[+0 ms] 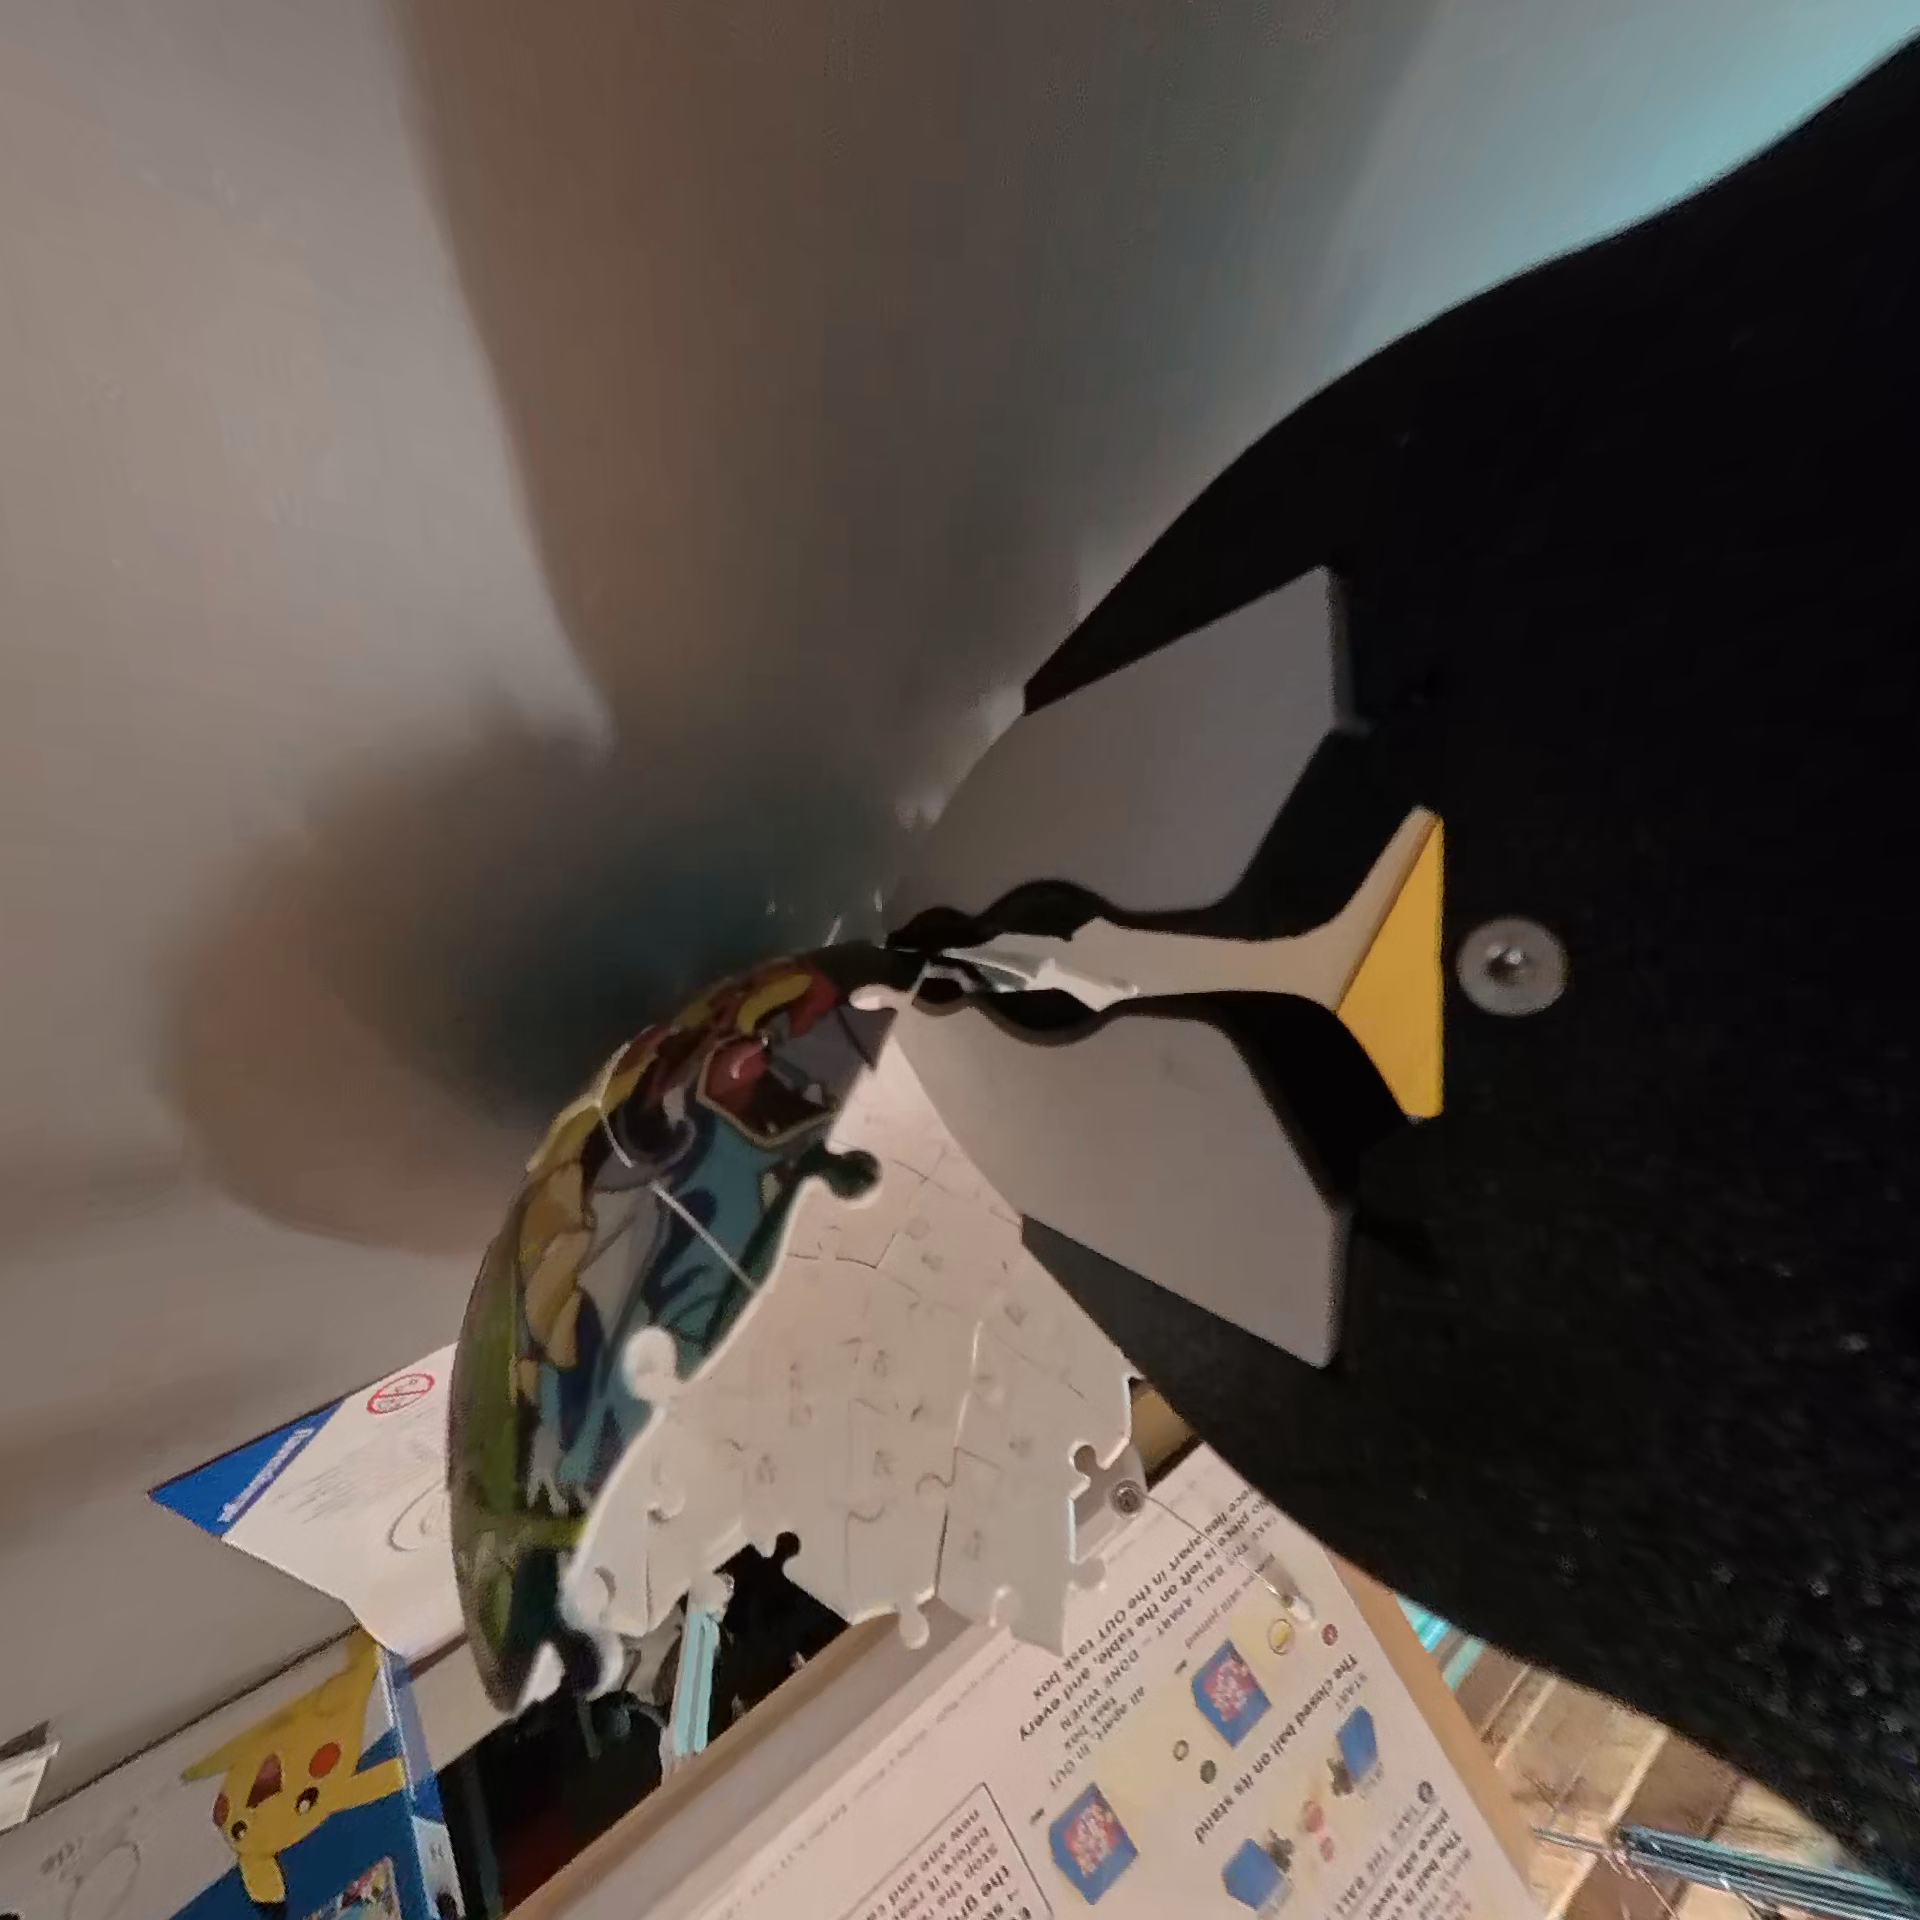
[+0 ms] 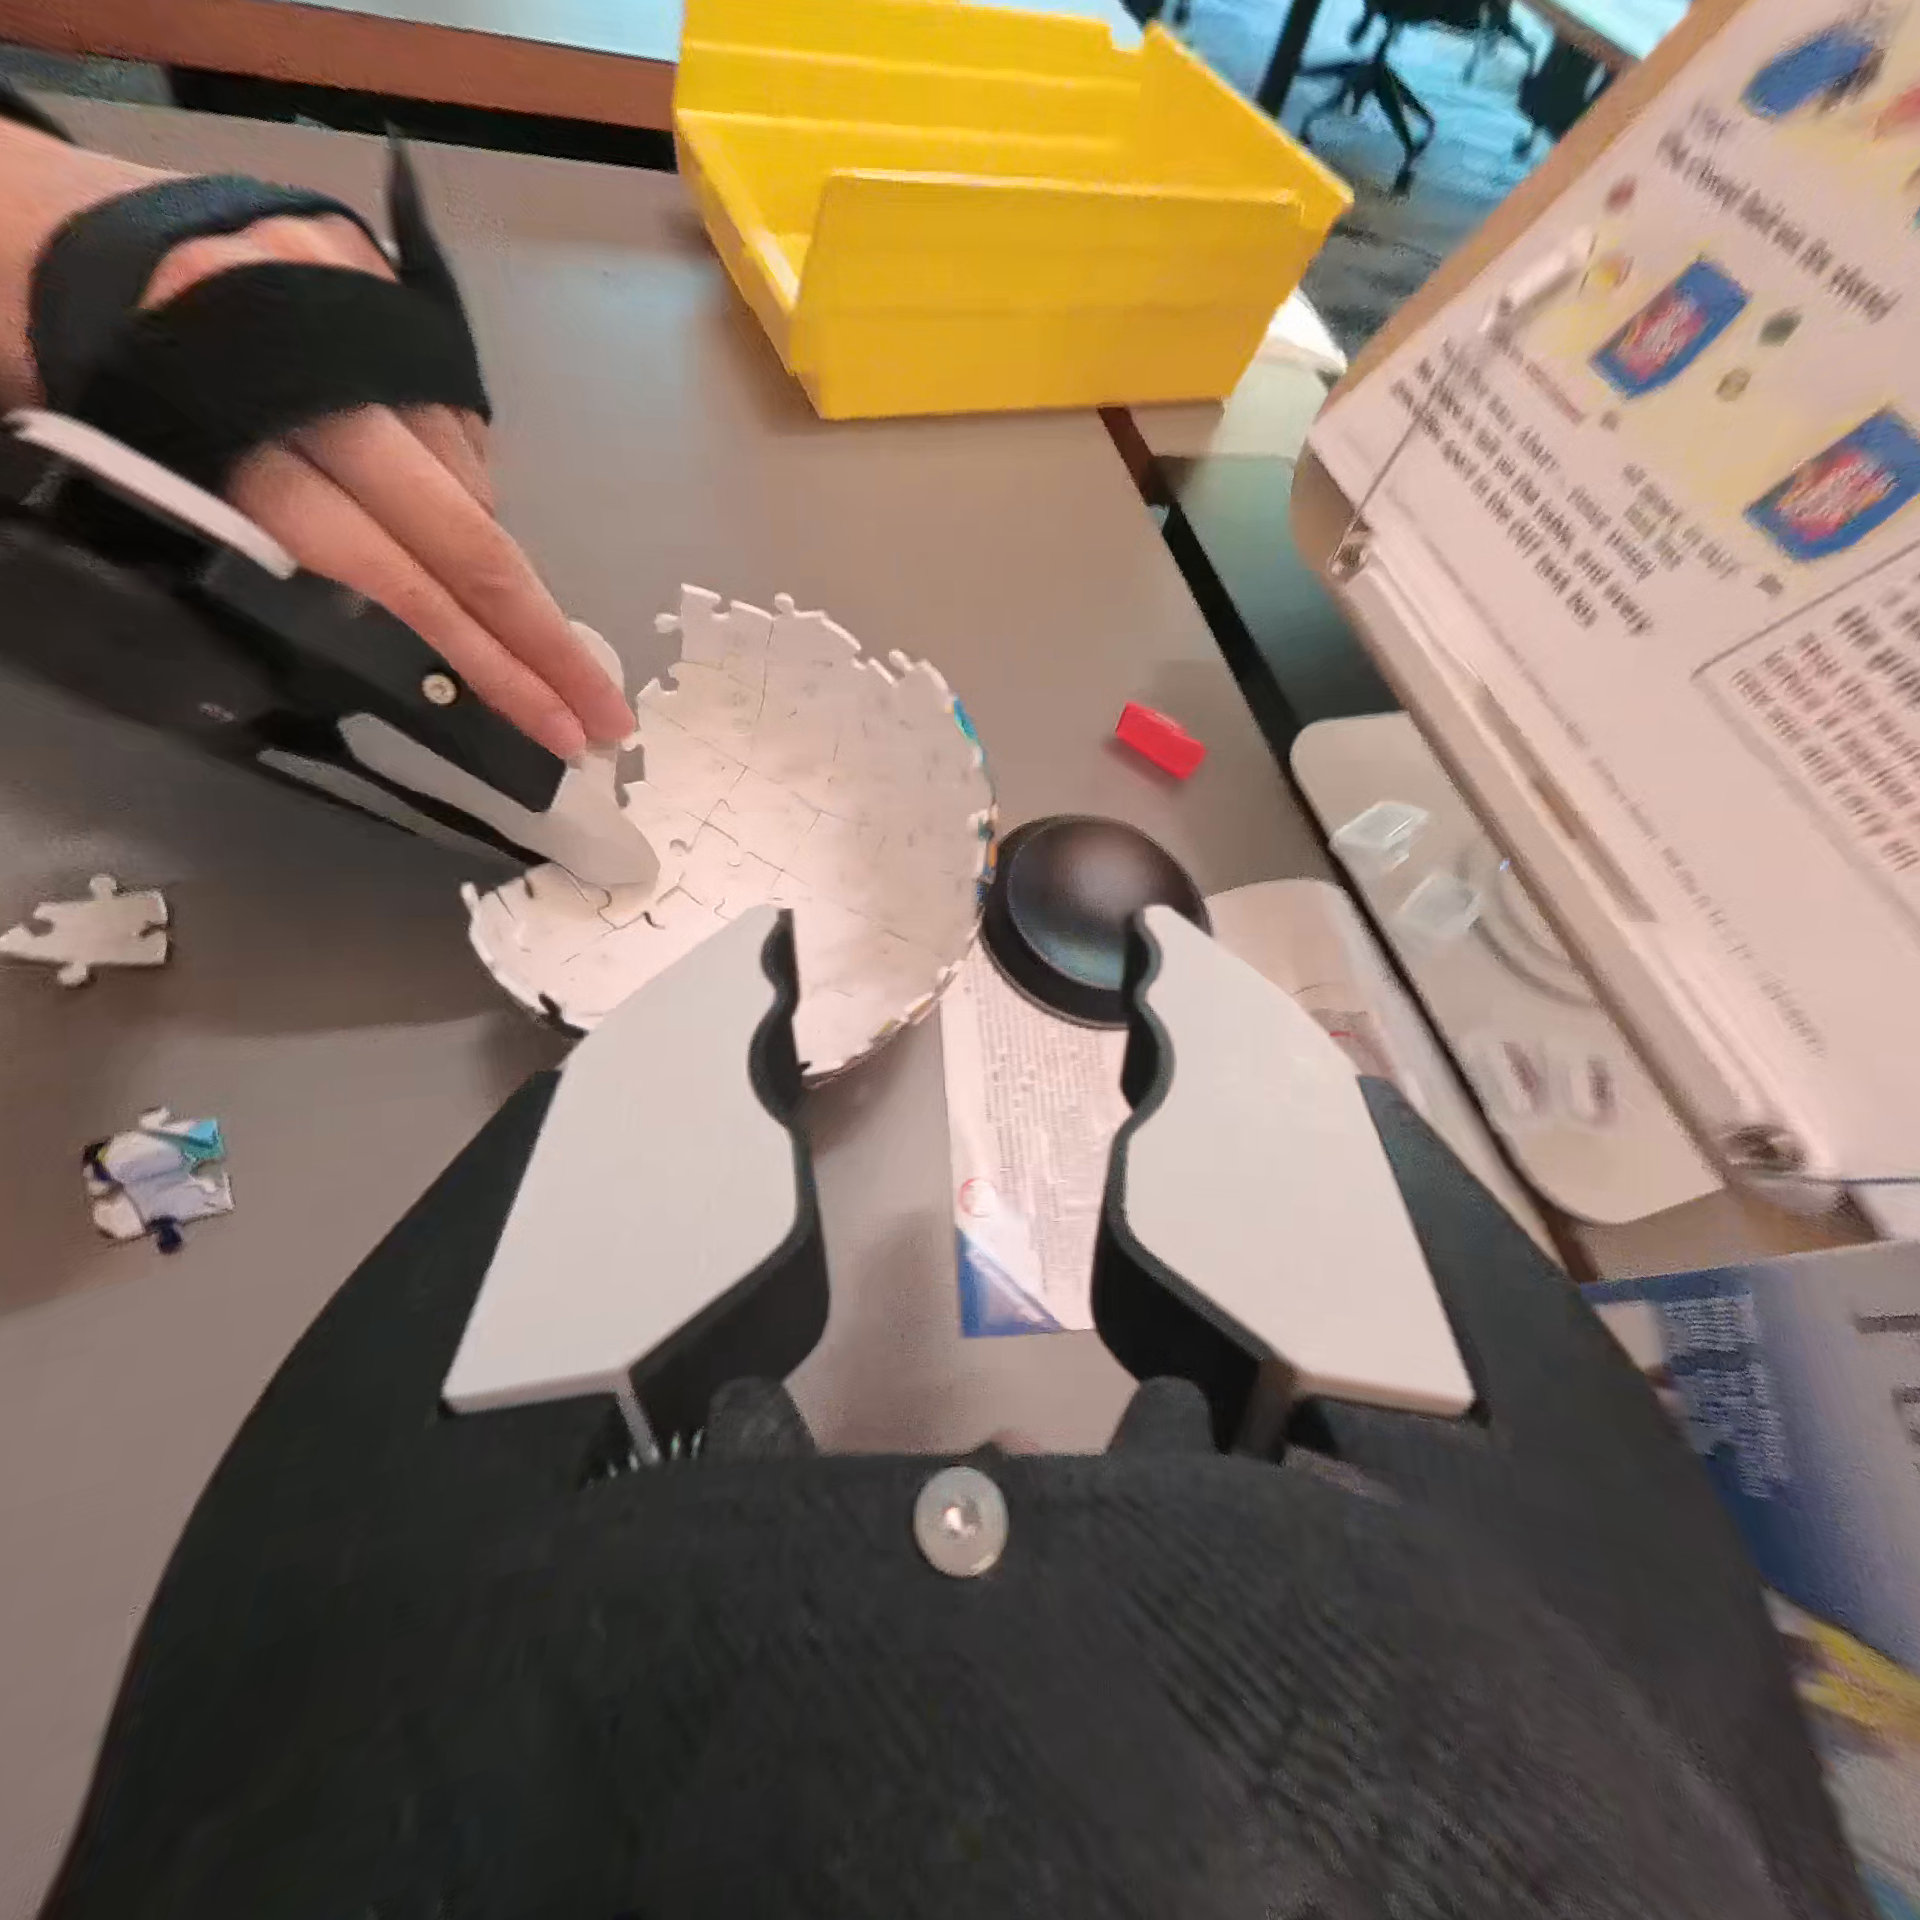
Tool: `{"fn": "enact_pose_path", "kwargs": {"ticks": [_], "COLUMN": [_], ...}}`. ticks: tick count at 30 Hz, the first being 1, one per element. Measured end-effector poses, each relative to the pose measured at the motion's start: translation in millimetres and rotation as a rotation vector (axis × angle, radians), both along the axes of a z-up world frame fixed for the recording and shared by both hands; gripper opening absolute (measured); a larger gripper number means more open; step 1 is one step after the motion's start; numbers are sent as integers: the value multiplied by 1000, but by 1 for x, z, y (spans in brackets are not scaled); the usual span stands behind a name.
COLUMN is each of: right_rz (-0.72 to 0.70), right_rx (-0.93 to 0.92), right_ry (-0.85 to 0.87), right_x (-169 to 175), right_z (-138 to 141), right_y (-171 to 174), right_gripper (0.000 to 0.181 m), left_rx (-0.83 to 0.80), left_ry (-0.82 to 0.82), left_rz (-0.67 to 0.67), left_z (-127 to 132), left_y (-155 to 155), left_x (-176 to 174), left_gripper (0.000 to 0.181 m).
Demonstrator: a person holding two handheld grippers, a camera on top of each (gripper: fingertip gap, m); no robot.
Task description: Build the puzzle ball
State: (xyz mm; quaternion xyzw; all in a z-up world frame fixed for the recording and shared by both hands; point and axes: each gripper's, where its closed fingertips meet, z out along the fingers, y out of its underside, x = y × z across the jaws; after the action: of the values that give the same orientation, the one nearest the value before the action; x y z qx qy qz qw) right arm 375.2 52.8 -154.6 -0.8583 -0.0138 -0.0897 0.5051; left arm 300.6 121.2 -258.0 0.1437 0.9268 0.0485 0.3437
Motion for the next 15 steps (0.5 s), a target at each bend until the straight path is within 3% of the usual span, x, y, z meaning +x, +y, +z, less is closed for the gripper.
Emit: {"fn": "enact_pose_path", "kwargs": {"ticks": [1,6,9,15], "right_rz": [-11,-192,-142,-96], "right_rx": [-20,-72,-75,-225], "right_ry": [26,39,59,-102], "right_x": [-3,17,9,2], "right_z": [-8,-26,-27,-44], "right_y": [4,26,43,47], "right_gripper": [65,63,52,26], "left_rx": [-1,19,39,41], "left_ry": [-12,-48,-67,-107], "left_rz": [3,21,25,31], "left_z": [-1,-3,-5,-6], "left_y": [0,1,3,3], "left_x": [0,-3,-5,-5], "left_gripper": [4,4,4,4]}}
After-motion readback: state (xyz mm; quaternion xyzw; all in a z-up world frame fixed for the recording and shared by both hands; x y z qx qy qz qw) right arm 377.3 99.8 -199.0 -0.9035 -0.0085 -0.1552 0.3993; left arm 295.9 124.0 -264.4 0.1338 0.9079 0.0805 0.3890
